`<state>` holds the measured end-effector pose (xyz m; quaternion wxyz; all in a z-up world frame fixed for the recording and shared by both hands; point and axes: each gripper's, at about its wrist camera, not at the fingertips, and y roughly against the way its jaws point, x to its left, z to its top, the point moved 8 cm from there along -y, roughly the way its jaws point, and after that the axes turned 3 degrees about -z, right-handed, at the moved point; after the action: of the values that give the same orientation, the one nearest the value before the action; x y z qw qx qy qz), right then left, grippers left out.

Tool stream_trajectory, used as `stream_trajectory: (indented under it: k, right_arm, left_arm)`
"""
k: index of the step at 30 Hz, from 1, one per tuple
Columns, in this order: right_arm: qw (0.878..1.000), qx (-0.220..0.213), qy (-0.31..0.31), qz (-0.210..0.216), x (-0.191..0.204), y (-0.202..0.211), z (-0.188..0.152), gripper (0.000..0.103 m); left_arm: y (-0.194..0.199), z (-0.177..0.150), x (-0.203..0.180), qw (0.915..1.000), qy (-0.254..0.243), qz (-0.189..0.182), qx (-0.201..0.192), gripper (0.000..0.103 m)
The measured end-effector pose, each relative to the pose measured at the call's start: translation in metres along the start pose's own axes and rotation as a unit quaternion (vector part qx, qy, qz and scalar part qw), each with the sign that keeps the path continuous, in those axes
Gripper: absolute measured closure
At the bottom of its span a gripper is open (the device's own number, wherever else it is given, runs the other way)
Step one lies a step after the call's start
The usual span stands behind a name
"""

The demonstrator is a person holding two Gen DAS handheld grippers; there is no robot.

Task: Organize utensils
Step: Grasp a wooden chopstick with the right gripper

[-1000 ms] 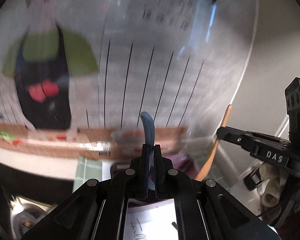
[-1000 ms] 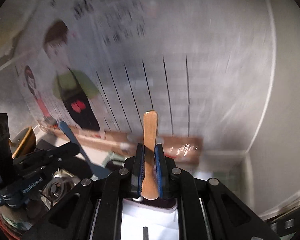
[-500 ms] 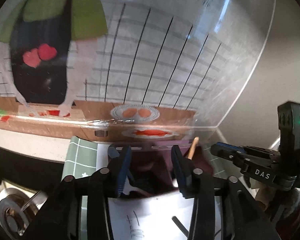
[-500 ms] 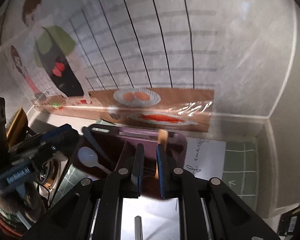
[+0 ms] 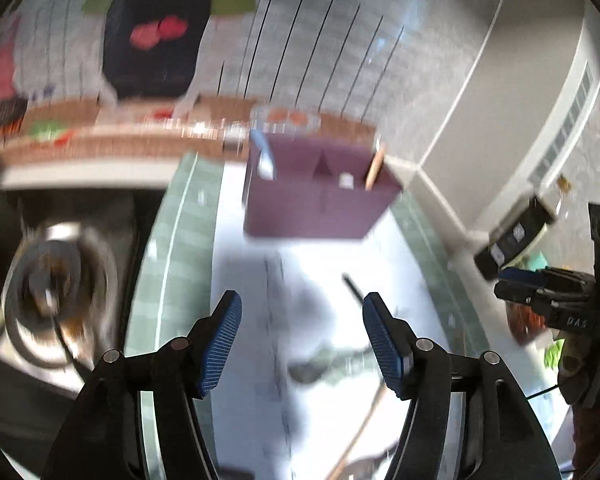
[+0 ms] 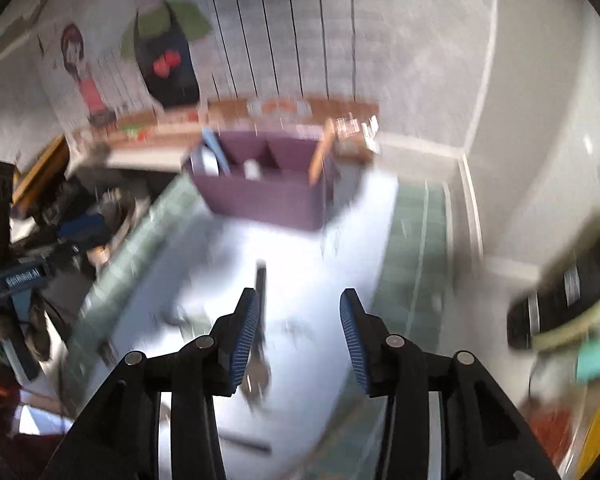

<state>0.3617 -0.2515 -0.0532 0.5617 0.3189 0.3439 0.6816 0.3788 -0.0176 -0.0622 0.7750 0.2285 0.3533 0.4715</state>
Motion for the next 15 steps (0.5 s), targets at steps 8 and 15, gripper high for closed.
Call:
stream_trajectory:
  k: [8,15]
  right_arm:
    - [0.995,0.079,-0.053,-0.02,-0.013,-0.029,-0.104,0.063]
    - [0.989,0.087,-0.116,-0.037,-0.028,-0.046,-0.127,0.073]
  left_arm:
    - [0.009,-0.065,-0.003,0.9991,0.013,-0.007,0.04,0.039]
    - [0.022,-0.087,0.001,0.999,0.011,0.005,0.044,0.039]
